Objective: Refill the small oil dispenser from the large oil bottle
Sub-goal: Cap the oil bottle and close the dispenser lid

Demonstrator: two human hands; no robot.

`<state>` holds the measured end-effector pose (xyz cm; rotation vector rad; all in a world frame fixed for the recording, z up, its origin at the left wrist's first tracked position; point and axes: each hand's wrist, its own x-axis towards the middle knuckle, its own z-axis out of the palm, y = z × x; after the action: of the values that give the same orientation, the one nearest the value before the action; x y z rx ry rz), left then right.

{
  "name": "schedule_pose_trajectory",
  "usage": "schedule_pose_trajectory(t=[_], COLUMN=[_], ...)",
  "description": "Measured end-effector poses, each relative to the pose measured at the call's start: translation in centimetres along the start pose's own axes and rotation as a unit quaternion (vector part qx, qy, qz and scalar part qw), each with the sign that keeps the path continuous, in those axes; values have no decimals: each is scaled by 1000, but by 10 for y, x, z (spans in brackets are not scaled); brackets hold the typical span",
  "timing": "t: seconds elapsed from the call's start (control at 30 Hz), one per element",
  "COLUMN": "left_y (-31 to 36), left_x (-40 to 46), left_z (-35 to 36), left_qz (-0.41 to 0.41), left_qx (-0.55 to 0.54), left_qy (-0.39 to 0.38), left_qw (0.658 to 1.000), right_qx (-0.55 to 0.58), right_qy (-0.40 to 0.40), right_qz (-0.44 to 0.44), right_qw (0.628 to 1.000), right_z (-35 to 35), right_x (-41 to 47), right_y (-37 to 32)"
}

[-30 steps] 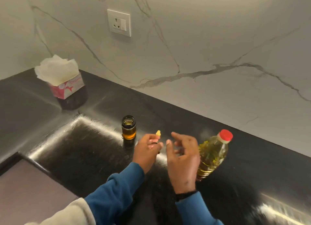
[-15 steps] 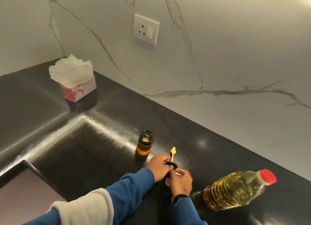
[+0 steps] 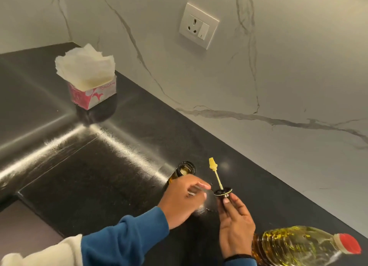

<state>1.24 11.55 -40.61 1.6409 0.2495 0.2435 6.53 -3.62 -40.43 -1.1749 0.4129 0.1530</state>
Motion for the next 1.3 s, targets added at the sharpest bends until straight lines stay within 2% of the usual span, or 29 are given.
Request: schedule_pose_trajectory(t=[0.1, 0.2, 0.27, 0.33, 0.47, 0.67, 0.87, 1.07, 1.3], left_y=[-11, -31, -39, -41, -41, -52, -58, -59, -61], left_x=[11, 23, 28, 35, 53, 68, 63, 64, 66], left_z=[-26, -38, -39, -40, -46, -40, -33, -35, -37], left_qz=[16, 23, 32, 46, 63, 32, -2, -30, -43], left_qx=[28, 113, 136, 165, 217, 167, 86, 56, 46], left_qy=[119, 141, 123, 89, 28, -10, 24, 16, 16], left_qw=[992, 983, 982, 981, 974, 985, 996, 998, 998], right_qx=[-73, -231, -344, -451, -572, -659, -713, -779, -795], right_qy=[-47, -81, -99, -120, -166, -216, -236, -236, -240], right_qz=[-66, -165, -230, -281, -368, -390, -341, -296, -271], right_qw=[994, 956, 905, 839, 714, 606, 566, 501, 487], right_z=[11, 20, 27, 36, 60, 94, 121, 138, 146], right_x=[-3, -2, 1, 2, -1, 0, 6, 15, 21], right_y=[-16, -28, -35, -41, -47, -49, -43, -38, -38])
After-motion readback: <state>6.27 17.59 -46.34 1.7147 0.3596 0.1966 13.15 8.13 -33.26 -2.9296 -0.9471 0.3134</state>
